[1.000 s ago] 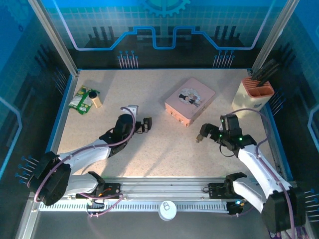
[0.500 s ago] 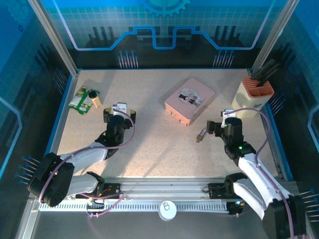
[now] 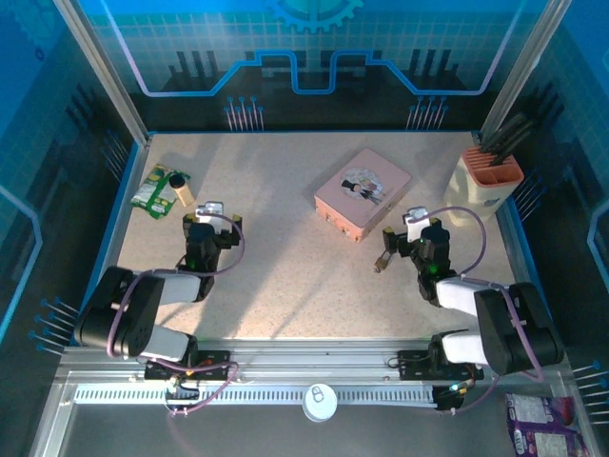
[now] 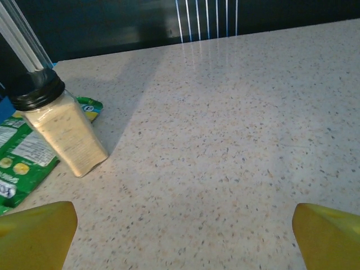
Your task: Unlock the padlock with the key
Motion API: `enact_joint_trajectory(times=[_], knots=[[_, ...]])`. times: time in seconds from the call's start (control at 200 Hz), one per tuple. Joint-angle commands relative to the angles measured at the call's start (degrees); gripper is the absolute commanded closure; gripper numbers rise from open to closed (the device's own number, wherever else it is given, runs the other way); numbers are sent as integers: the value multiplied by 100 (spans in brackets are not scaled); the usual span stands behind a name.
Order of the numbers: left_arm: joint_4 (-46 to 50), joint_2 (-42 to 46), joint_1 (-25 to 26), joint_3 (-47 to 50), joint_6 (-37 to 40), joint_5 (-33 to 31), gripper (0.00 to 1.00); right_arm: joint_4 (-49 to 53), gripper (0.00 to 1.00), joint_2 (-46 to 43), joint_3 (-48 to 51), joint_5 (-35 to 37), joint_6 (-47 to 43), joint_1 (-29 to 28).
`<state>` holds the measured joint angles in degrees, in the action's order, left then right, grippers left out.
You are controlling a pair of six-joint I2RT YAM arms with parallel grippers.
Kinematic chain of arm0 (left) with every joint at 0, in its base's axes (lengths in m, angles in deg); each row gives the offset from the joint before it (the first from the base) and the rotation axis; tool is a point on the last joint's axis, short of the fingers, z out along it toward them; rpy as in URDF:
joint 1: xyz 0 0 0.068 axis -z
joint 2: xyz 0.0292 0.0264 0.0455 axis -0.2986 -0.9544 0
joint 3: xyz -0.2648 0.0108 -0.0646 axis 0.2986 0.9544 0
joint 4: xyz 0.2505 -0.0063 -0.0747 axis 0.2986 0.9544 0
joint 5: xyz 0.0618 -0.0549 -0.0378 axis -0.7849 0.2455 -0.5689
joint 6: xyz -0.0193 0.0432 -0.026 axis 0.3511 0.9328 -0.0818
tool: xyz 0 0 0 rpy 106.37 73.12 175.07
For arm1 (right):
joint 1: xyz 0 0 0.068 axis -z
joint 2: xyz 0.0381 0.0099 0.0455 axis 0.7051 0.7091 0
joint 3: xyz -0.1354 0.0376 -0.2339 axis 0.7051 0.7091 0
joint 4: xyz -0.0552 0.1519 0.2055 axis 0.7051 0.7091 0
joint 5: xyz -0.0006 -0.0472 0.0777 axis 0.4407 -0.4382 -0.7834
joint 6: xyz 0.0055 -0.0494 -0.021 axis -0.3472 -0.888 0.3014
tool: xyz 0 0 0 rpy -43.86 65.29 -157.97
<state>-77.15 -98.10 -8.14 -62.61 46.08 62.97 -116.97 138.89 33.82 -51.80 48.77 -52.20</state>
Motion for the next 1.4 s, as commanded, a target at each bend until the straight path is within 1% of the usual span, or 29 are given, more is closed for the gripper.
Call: enact_joint_trajectory(times=[0.0,0.025,0.065,0.115,0.135,0.16,0.195,0.25,0.31,0.345,0.43,1.391], knots=[[-750,-259,-416,60,-512,645,1,-1531,0,572,-21,-954,168,371],[-831,-422,-481,29,-549,738,1,-1762,0,756,8,-921,165,367],[-1123,-703,-466,-81,-425,658,1,-2047,0,1045,36,-919,197,378],[-202,-449,-519,-303,-606,778,1,-2428,0,1284,53,-900,172,349],[-87,-455,-574,-361,-654,825,1,-2310,0,1244,23,-860,159,344],[-181,-521,-620,-368,-667,851,1,-2056,0,1168,-62,-760,175,349],[-218,-518,-633,-360,-689,811,1,-1766,1,1143,-176,-445,251,317],[-198,-515,-633,-363,-691,796,1,-1694,0,1230,-298,82,387,285],[-207,-509,-631,-360,-715,696,1,-1210,0,1179,-495,609,606,264],[-234,-519,-630,-353,-744,603,1,-1193,0,1197,-517,672,580,251],[-249,-519,-633,-336,-799,447,1,-1158,0,1204,-541,681,570,238],[-249,-518,-633,-336,-796,454,1,-1086,0,1224,-603,708,481,157]])
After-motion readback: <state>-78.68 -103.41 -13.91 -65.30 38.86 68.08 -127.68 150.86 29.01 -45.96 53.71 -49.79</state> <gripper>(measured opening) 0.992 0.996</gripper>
